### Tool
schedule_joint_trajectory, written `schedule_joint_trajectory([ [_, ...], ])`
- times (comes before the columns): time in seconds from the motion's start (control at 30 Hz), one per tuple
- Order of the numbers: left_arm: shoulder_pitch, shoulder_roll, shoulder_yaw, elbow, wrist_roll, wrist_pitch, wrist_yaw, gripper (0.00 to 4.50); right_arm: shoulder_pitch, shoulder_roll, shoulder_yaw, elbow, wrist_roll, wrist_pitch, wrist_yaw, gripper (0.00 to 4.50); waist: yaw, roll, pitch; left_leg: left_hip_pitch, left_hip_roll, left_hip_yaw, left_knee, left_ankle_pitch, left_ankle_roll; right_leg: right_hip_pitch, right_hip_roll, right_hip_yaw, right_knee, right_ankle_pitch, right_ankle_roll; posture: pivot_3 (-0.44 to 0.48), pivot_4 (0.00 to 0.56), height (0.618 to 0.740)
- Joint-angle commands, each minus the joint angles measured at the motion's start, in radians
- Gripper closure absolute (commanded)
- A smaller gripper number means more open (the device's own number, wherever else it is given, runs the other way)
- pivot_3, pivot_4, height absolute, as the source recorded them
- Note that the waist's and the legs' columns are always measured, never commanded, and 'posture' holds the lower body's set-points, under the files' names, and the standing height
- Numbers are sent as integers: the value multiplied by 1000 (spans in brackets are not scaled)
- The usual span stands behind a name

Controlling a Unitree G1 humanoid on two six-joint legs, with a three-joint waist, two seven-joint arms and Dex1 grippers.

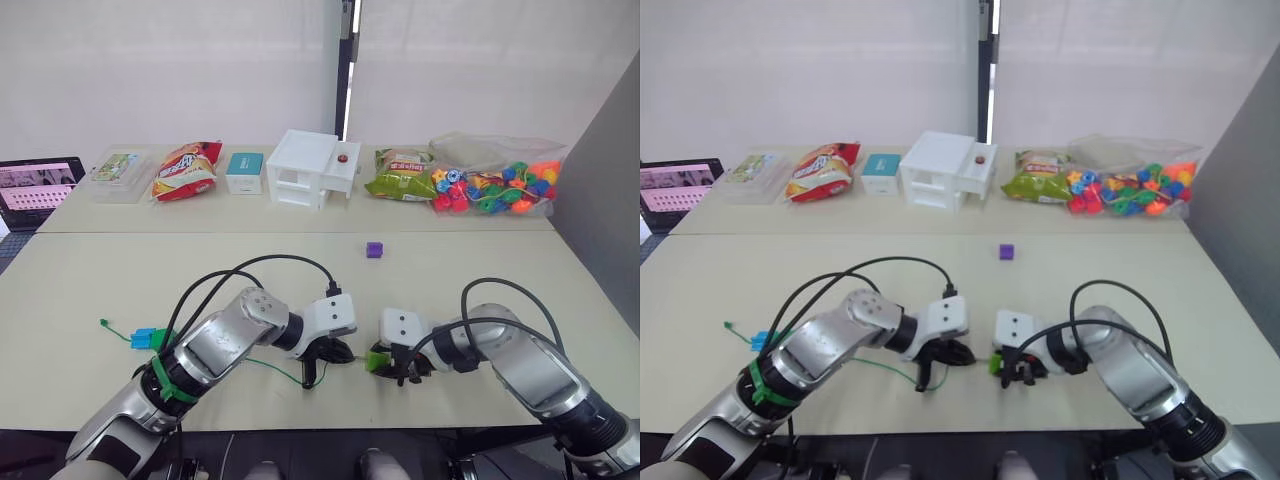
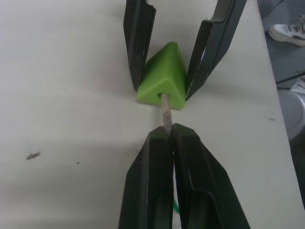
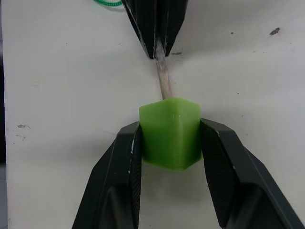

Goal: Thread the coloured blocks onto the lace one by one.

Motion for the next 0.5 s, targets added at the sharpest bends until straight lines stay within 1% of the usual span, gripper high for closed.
schedule_joint_trajectory([
  [0.03, -20, -46, -12, -32, -20, -50, -14, 4500, 35, -5, 51, 10, -4, 36, -8, 3210, 0, 0, 0, 0, 0, 0, 0, 0, 0, 0, 0, 0, 0, 0, 0, 0, 150, 740],
  [0.13, 6, -96, 3, 13, -33, -66, 5, 4500, 39, 0, 44, 1, -1, 48, -20, 3210, 0, 0, 0, 0, 0, 0, 0, 0, 0, 0, 0, 0, 0, 0, 0, 0, 150, 740],
  [0.23, 45, -103, 29, 38, -27, -123, 12, 4500, 43, 4, 38, -6, 2, 57, -32, 3210, 0, 0, 0, 0, 0, 0, 0, 0, 0, 0, 0, 0, 0, 0, 0, 0, 150, 740],
  [0.3, 58, -106, 71, 32, -51, -130, 10, 3769, 44, 4, 37, -8, 4, 60, -35, 3210, 2, 0, -1, 0, 0, 0, 0, 0, 0, 0, 0, 0, 0, 0, 0, 0, 150, 740],
  [0.33, 62, -101, 91, 22, -70, -124, -3, 3488, 44, 3, 37, -9, 5, 61, -36, 3210, 3, 0, -1, 0, 0, 0, 0, 0, 0, 0, 0, 0, 0, 0, 0, 0, 150, 740],
  [0.5, 77, -50, 141, -2, -88, -128, -16, 1863, 45, -1, 36, -8, 8, 64, -40, 3210, 0, 0, -1, 2, 0, 0, 0, 0, 0, 3, 0, 0, -1, 0, 0, 0, 150, 740],
])
